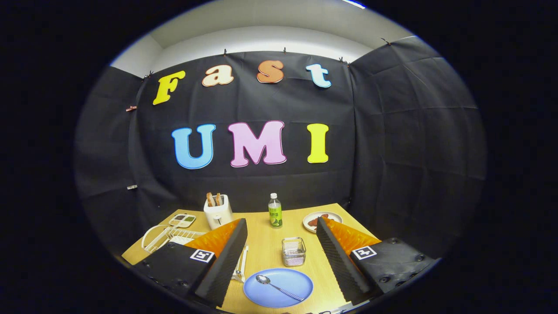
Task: Take the plate from the dish rack, then take the spoon from the basket and place it into the plate.
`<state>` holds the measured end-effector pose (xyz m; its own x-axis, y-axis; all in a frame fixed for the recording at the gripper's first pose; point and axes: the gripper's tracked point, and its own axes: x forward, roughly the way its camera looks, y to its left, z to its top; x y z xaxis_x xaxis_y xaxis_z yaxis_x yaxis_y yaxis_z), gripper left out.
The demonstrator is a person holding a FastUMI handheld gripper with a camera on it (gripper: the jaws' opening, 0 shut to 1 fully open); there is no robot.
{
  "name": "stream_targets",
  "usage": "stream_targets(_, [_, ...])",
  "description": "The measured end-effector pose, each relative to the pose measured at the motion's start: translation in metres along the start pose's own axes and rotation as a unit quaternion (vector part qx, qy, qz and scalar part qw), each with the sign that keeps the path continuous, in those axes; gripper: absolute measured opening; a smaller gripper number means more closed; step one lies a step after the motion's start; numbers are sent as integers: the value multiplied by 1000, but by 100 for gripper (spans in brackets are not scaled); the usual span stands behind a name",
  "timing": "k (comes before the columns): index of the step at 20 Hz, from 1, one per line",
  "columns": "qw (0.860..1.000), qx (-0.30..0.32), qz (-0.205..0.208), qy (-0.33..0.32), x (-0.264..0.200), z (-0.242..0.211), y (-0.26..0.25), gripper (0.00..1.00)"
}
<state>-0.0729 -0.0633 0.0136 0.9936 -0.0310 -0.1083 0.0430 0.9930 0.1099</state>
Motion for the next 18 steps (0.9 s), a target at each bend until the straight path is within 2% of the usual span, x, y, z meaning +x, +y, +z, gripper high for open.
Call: stream_targets(18, [998,13,47,26,15,-4,25,98])
